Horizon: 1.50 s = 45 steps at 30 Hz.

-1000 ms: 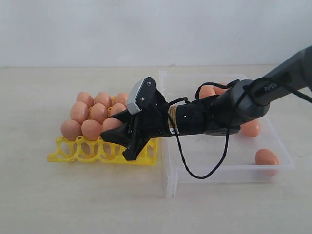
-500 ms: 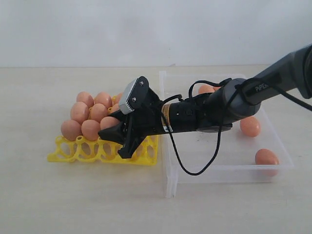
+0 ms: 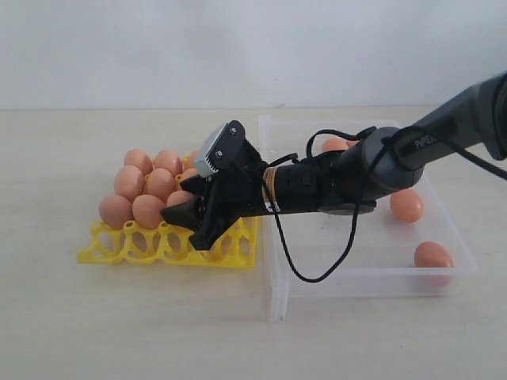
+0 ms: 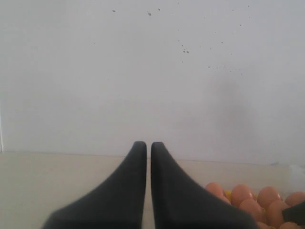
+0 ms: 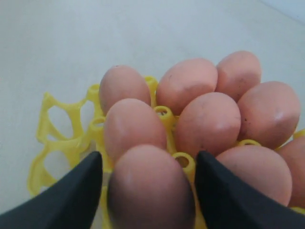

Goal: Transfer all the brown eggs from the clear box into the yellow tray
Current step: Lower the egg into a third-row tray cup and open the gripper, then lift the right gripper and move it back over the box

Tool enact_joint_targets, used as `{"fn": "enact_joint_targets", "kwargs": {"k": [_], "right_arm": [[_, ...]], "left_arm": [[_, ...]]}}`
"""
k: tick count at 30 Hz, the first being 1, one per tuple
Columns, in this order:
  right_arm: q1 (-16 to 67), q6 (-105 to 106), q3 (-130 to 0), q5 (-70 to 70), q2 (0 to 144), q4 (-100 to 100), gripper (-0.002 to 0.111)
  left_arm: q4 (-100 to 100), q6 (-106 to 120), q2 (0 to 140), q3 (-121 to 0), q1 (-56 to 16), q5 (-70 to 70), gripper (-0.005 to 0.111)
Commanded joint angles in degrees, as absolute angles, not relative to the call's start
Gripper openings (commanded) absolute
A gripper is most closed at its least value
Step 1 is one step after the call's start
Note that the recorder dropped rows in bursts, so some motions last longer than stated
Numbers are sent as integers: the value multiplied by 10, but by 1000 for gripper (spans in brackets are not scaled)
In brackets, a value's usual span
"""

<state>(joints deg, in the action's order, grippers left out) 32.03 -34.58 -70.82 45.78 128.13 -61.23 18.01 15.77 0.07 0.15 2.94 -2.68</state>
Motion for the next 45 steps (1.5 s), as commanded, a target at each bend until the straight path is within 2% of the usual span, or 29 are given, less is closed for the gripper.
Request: {"fn": "enact_joint_targets", "kwargs": {"k": [1,7,13,17,20,23,24,30,34,36,40,42,43,45], "right_arm": [[321,-360,-711,460,1281,-592,68],[321,-354,-711,478,1278,-590,67],[309,-408,-711,477,1213,-596,67],[298,-476,-711,403,1155,-661,67],[297,-518,-711,236,1109,-736,54],[297,-534,-710,57,1075,-805,22],[297,-525,-710,-17,1069,-822,3],[298,-290,-707,-288,1064,-849,1],[298,-176,-705,-381,1064,-834,1],[296,-122,-718,-406,1064,-736,0],[249,88,-796,-396,1074,-334,0],[216,189,-855,-472,1095,-137,0],[184,196,-906,-561,1127,-27,0],[156,170,-956,-631,1167,23,0]], "left_arm": [[183,160,0,0,27,-30,4],[183,160,0,0,27,-30,4],[183,160,0,0,27,-30,4],[183,160,0,0,27,-30,4],[183,160,0,0,27,-30,4],[183,160,0,0,27,-30,4],[183,160,0,0,27,-30,4],[183,160,0,0,27,-30,4],[183,160,0,0,27,-30,4],[183,160,0,0,27,-30,4],[183,160,0,0,27,-30,4],[183,160,0,0,27,-30,4],[183,160,0,0,27,-30,4],[183,160,0,0,27,-30,4]]}}
